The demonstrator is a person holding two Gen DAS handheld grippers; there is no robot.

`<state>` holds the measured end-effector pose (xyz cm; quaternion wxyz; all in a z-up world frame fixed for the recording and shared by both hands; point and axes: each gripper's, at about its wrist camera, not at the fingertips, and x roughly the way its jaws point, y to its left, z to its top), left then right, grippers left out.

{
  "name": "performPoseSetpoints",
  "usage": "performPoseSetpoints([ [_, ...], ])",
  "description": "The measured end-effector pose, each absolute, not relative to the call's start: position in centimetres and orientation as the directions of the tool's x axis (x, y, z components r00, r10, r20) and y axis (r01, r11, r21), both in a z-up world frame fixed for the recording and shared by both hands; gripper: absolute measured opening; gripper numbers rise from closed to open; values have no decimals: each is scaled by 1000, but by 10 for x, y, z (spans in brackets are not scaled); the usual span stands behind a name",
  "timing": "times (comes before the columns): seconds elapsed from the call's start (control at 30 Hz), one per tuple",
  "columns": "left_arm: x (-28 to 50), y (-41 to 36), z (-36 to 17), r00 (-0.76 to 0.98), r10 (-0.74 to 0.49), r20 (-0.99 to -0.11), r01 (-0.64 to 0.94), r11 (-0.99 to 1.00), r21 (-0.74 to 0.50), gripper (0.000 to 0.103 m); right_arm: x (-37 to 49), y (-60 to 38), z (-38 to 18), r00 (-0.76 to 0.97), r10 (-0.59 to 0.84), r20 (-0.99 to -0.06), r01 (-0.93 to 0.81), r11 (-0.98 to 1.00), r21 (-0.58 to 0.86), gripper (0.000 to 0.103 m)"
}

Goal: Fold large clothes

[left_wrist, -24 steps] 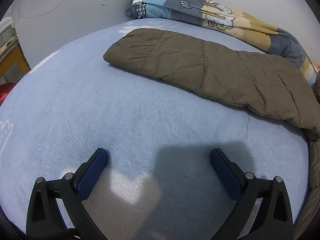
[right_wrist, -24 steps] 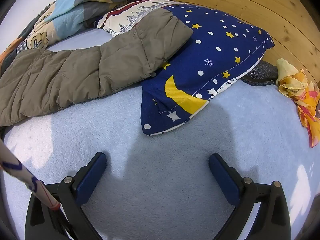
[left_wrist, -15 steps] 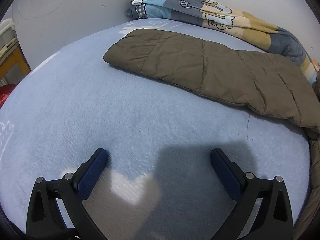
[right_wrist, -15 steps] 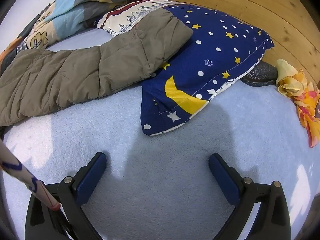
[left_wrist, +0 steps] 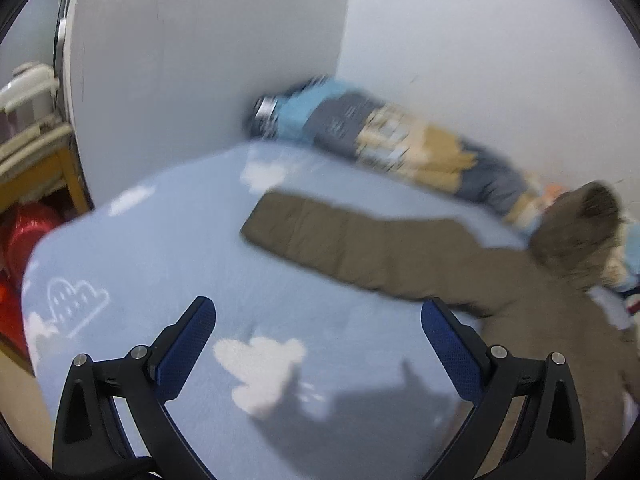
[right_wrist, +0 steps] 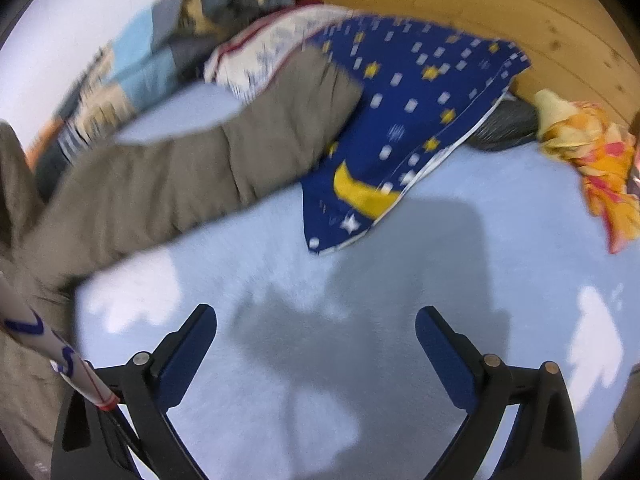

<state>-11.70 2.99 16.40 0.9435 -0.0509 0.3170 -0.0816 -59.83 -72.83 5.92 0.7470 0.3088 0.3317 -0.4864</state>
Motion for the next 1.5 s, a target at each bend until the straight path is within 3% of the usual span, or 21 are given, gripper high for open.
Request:
performPoseSetpoints([
  [0.17, -192, 13, 231, 820, -303, -486, 213, 949, -233, 103, -632, -683, 132, 398, -585, -707, 914, 321, 248, 101],
  [0.3, -252, -11, 277, 792, -432, -430, 337, 898, -282, 103, -655, -611, 177, 545, -577, -608, 836, 430, 342, 101],
  [0.57, -365, -52, 357, 704, -613, -358, 562, 789, -247, 103, -650, -462, 231, 706, -519, -482, 681, 683, 263, 101],
  [0.8, -427, -81, 397, 625, -709, -327, 690, 697, -194, 103, -667, -420, 302, 800, -461, -385, 582, 752, 310, 103],
  [1.0, -409, -125, 356, 636, -667, -388, 679, 723, -130, 103, -659, -411, 317, 782, -481, -396, 603, 744, 289, 103],
  [1.23, -373, -173, 279, 649, -573, -500, 615, 782, -98, 103, -584, -396, 275, 758, -438, -484, 567, 809, 155, 103],
  [1.5, -345, -202, 242, 641, -516, -568, 588, 806, -69, 103, -526, -407, 222, 762, -333, -555, 504, 844, 186, 103],
])
